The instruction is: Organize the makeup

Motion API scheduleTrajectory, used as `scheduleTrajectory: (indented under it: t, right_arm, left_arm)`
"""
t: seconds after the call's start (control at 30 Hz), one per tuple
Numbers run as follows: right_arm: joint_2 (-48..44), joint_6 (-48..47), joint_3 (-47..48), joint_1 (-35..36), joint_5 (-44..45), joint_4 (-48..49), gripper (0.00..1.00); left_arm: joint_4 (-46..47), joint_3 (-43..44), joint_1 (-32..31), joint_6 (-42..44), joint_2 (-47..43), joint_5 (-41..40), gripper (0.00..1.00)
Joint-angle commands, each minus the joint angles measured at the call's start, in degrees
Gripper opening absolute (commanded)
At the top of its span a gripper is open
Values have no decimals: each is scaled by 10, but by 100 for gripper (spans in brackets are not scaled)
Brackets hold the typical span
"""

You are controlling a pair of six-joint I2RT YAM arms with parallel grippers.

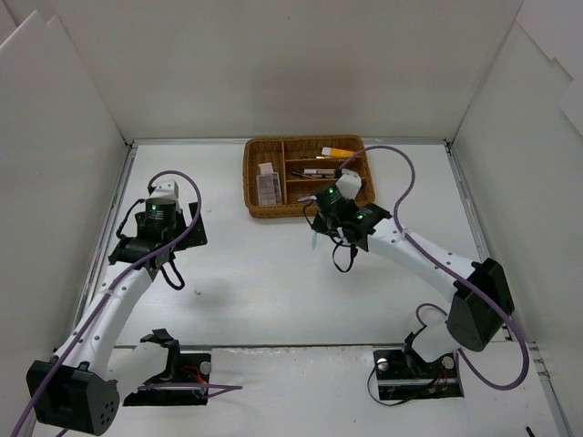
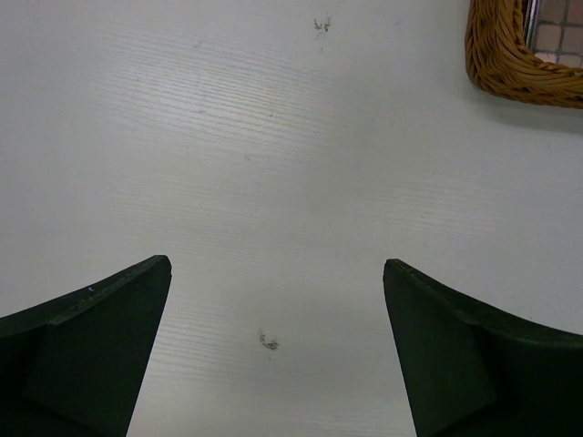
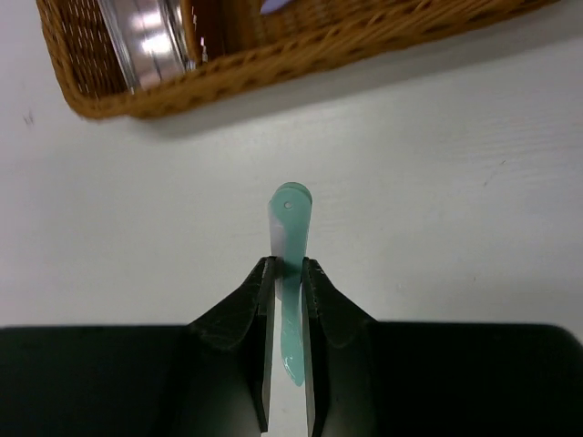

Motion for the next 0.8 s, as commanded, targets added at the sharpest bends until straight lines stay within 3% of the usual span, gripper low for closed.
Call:
scheduleTrajectory:
  t: [0.0, 0.13, 0.3, 0.77]
  right_arm:
    - [-25, 96, 25, -34, 62, 1, 0]
    - [-14, 148, 50, -85, 87, 10, 0]
    - [37, 230, 88, -137, 59, 27, 0]
    - [192, 349, 217, -202, -9, 72, 1]
  left_arm:
    - [18, 8, 3, -4, -14, 2, 97]
    - [19, 8, 3, -4, -17, 4, 97]
    - [17, 9, 3, -3, -17, 2, 97]
    - [16, 13, 3, 0, -20, 3, 98]
